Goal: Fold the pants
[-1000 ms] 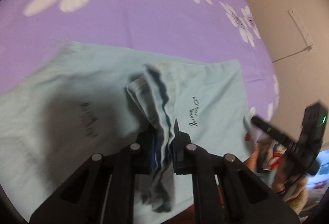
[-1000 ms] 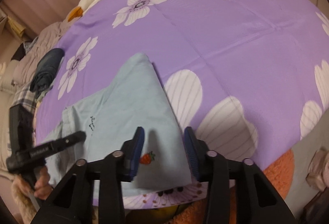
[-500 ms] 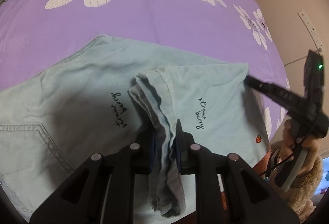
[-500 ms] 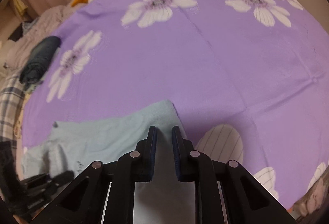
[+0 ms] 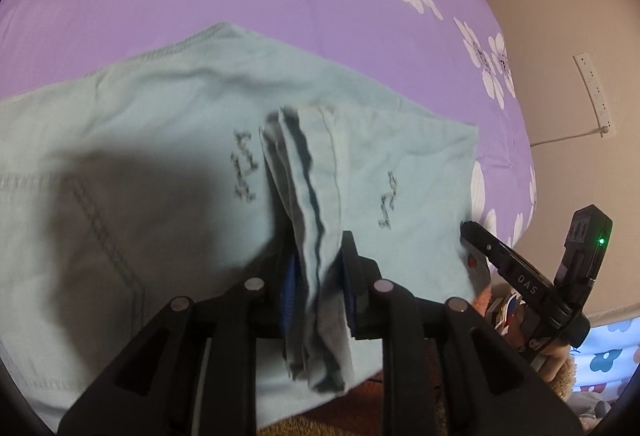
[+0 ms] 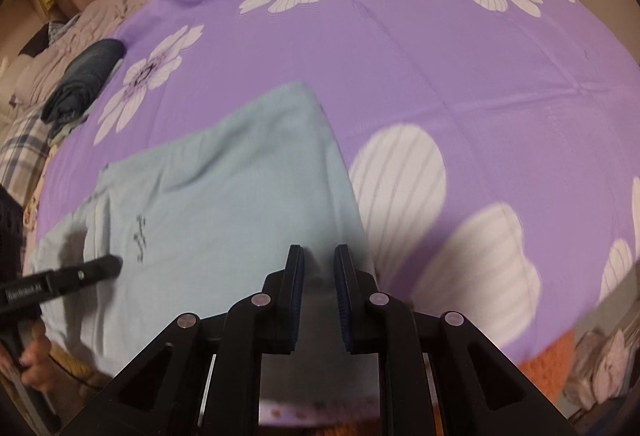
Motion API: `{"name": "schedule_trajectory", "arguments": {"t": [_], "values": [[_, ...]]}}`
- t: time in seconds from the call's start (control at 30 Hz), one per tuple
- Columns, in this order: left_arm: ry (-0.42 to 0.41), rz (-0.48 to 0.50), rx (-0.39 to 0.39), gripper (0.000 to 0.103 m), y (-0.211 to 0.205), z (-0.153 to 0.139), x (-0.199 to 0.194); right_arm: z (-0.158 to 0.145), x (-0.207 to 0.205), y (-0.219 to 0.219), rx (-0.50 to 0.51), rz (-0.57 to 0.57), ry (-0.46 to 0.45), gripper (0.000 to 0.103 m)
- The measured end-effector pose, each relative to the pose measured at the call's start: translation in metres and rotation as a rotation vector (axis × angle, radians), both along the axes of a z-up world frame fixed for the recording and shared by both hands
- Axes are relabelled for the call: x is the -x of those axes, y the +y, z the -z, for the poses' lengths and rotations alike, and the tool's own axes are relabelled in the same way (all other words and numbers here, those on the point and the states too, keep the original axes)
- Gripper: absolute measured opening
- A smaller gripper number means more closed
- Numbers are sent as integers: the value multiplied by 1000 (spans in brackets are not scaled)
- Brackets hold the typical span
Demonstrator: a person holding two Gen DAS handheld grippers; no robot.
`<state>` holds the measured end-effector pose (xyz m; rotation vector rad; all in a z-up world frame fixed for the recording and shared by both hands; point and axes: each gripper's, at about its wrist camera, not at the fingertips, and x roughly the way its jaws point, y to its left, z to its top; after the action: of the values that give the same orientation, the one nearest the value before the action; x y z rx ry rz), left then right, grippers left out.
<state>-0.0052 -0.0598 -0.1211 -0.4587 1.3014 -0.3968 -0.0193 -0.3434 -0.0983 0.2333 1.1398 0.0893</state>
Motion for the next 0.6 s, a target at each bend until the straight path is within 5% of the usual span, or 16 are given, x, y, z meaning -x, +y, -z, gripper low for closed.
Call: {"name": "schedule_trajectory", "arguments": {"t": [0.33, 0.43, 0.5, 0.6], "values": [[-9, 55, -53, 40, -20, -5, 27, -2, 19, 1, -5, 16, 22, 17], [-22, 69, -76, 36, -24, -4, 30, -3, 19, 3, -2, 17, 22, 17], [-31, 90, -115, 20, -27, -3, 32, -5, 19, 3, -7, 20, 22, 17], [-42, 87, -122, 17, -24, -3, 35, -8, 23, 3, -11, 9, 13, 18]]}}
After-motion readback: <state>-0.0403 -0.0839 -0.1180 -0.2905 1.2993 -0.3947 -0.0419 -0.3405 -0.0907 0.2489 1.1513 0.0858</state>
